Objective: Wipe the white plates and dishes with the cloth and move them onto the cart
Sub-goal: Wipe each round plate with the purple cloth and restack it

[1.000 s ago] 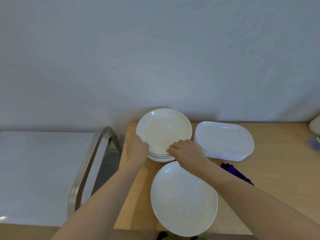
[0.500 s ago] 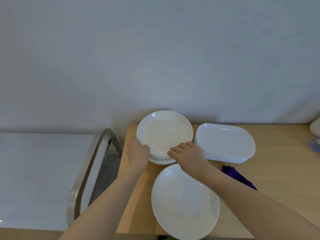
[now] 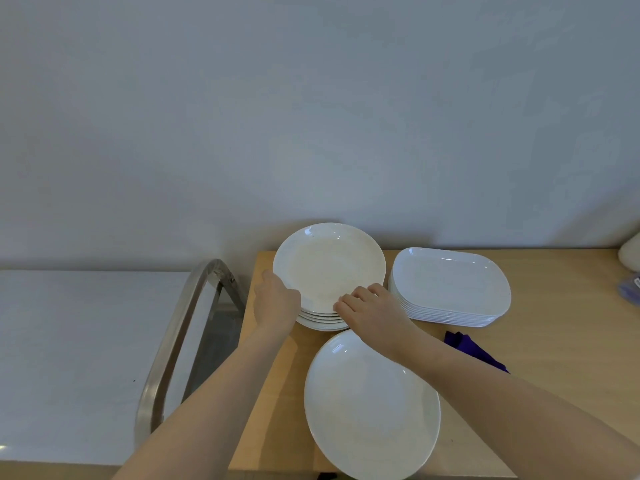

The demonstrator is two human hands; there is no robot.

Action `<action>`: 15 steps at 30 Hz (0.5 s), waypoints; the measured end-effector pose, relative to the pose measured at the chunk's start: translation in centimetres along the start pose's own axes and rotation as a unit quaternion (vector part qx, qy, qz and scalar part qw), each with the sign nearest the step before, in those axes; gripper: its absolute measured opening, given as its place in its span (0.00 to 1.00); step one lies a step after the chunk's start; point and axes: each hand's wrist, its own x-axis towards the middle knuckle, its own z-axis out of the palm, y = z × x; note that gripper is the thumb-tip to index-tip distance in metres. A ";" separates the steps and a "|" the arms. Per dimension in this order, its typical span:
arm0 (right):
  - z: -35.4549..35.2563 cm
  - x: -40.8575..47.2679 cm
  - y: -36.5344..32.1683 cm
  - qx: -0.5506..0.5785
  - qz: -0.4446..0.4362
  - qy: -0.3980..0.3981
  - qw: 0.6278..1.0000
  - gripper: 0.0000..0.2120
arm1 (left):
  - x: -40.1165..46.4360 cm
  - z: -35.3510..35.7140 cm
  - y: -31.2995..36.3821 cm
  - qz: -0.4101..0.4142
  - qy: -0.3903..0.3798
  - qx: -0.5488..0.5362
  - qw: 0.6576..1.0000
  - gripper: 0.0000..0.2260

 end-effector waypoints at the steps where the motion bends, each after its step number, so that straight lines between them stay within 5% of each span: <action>1: 0.0 0.1 0.1 -0.010 -0.011 -0.004 1.000 0.09 | 0.0 0.0 0.0 -0.001 -0.001 0.002 1.000 0.15; 10: -0.5 1.2 0.8 -0.094 -0.100 -0.011 0.990 0.07 | 0.0 -0.3 0.4 -0.021 0.022 -0.011 0.999 0.15; 15: -0.9 1.6 0.7 -0.027 -0.077 -0.031 0.996 0.07 | 0.6 -0.9 0.6 -0.012 0.003 -0.020 1.000 0.17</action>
